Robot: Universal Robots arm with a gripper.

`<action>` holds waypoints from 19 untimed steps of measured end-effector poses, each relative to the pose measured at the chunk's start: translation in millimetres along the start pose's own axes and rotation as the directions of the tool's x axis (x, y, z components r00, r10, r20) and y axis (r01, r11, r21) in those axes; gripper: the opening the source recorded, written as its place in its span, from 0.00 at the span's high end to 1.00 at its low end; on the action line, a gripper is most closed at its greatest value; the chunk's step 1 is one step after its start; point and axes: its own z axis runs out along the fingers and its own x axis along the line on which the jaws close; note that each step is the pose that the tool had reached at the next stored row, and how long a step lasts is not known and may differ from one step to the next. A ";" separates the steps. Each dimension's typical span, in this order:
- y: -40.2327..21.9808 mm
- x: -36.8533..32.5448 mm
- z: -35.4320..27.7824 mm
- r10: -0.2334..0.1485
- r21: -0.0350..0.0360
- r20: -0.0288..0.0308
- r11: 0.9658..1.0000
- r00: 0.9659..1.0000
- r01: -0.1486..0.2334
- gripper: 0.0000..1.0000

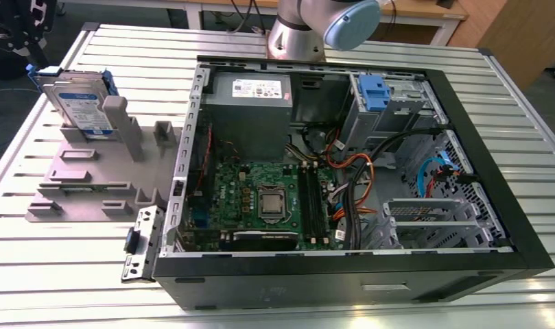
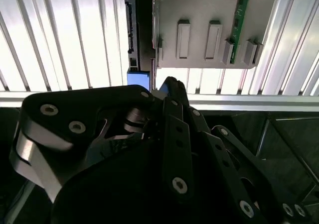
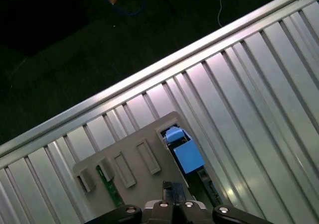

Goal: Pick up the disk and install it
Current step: 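Pick up the disk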

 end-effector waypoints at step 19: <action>0.0 0.0 0.0 -0.023 0.000 -0.001 1.000 1.000 0.023 0.89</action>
